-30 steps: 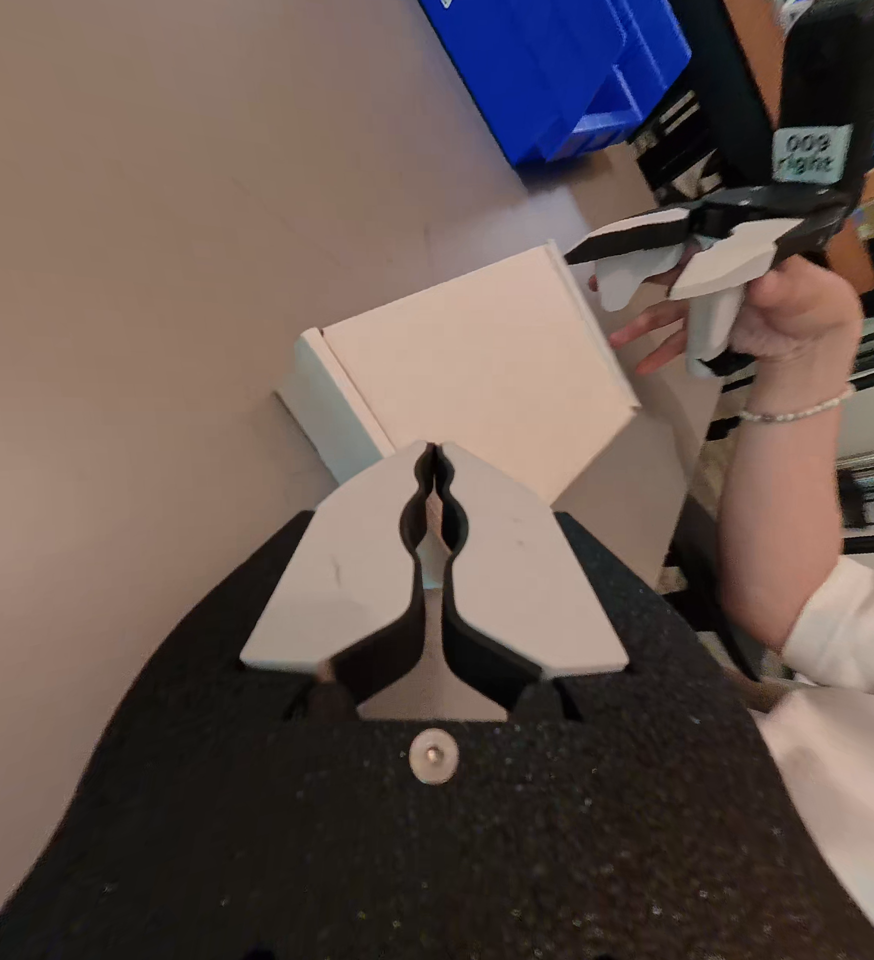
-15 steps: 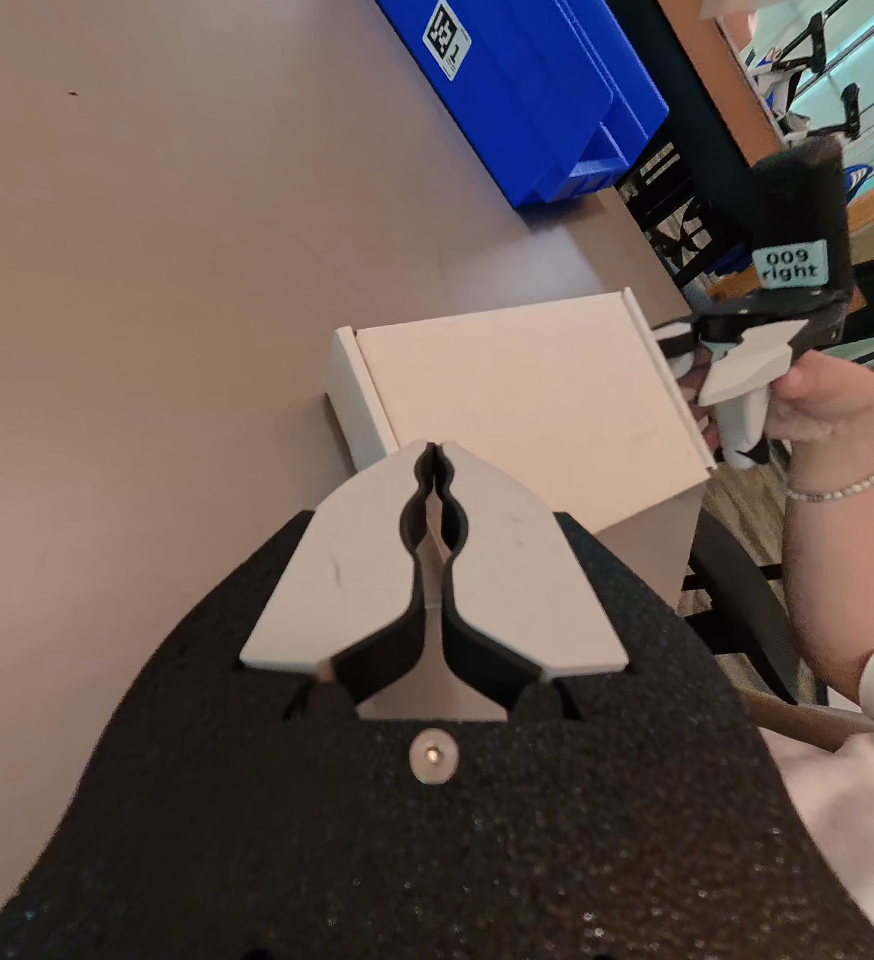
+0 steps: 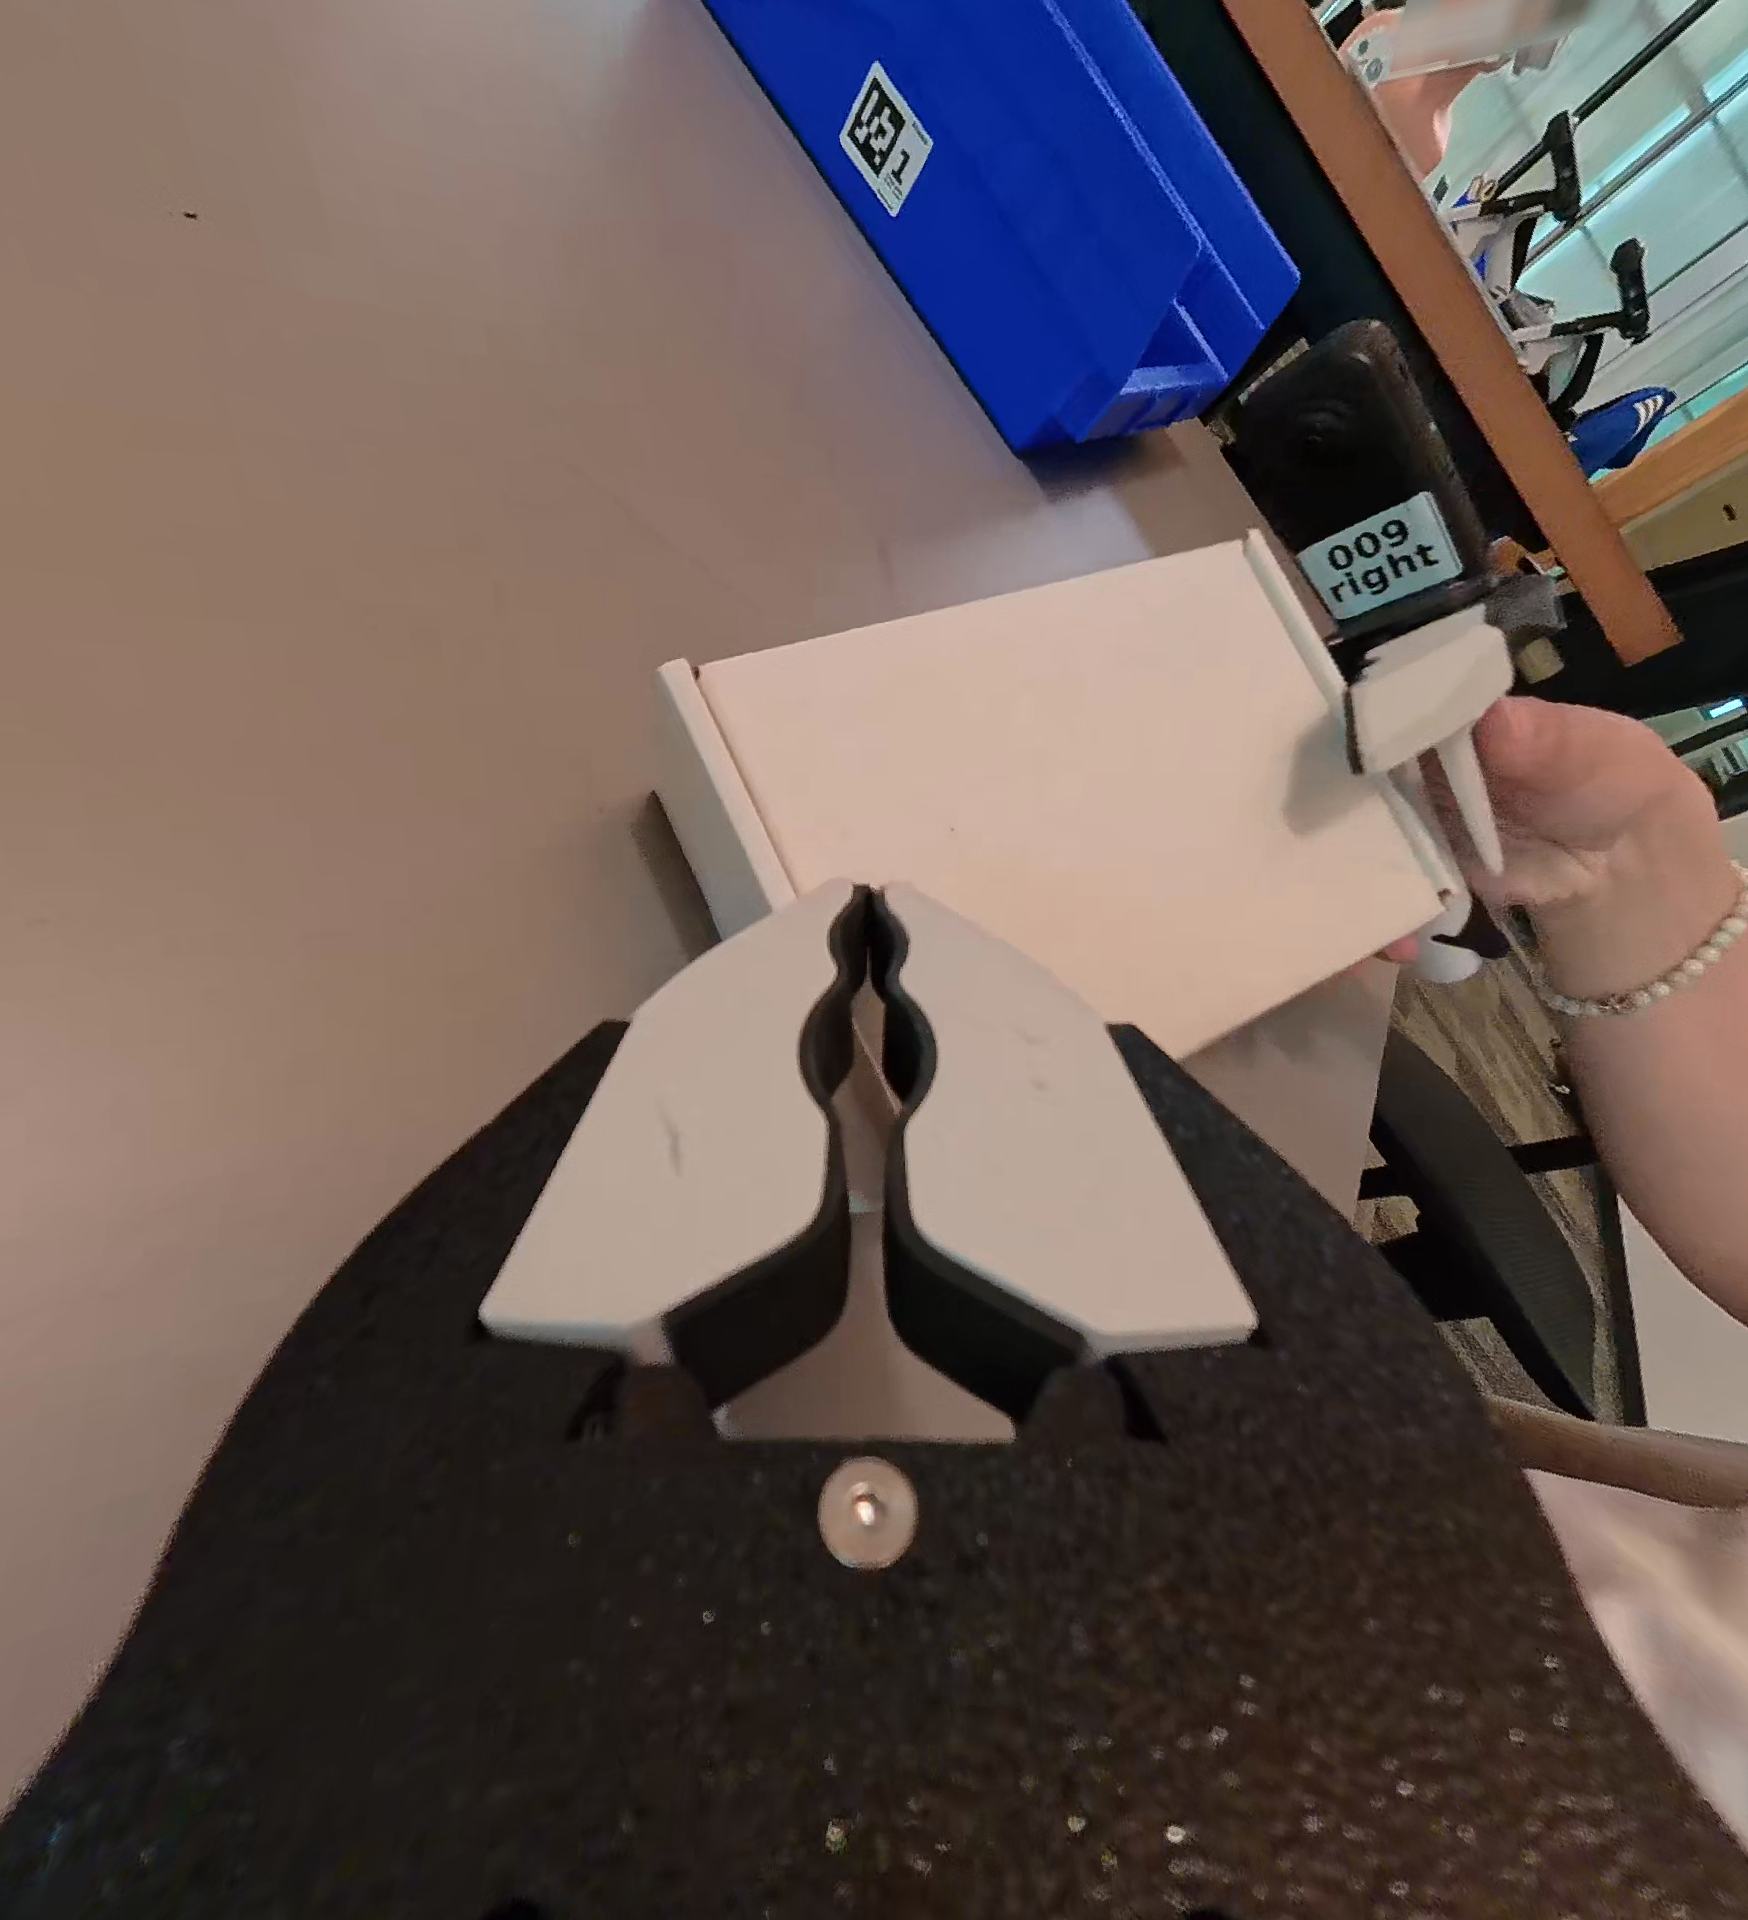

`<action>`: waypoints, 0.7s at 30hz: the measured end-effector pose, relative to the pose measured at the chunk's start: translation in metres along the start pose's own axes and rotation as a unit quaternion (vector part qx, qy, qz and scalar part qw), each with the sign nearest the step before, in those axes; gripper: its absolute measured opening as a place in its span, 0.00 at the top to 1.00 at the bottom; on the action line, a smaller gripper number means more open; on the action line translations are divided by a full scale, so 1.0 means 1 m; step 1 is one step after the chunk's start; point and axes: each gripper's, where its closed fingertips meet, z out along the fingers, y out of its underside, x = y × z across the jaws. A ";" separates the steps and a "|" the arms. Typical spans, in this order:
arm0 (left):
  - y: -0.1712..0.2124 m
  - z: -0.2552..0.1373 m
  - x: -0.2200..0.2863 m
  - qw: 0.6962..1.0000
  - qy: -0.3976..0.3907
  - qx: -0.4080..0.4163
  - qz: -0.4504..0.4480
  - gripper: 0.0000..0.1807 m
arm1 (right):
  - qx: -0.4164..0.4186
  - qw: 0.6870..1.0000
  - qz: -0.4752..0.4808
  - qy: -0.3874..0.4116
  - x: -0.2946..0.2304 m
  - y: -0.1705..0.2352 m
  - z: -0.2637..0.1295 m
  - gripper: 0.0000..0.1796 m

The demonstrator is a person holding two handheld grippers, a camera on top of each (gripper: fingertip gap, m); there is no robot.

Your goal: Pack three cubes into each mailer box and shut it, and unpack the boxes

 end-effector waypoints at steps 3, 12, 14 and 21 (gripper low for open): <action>0.000 -0.002 -0.001 1.000 0.008 0.006 0.012 1.00 | 0.011 1.000 0.002 -0.010 -0.001 -0.007 0.002 0.54; -0.032 -0.043 0.056 0.952 0.098 0.123 0.262 0.84 | -0.019 0.994 0.028 -0.104 -0.018 -0.006 -0.002 0.56; -0.031 -0.059 0.068 0.911 0.081 0.139 0.380 0.71 | -0.026 0.991 0.034 -0.127 -0.028 -0.010 -0.007 0.56; -0.033 -0.062 0.067 0.737 -0.127 0.144 0.648 0.44 | -0.072 0.975 0.029 -0.208 -0.070 -0.023 -0.042 0.56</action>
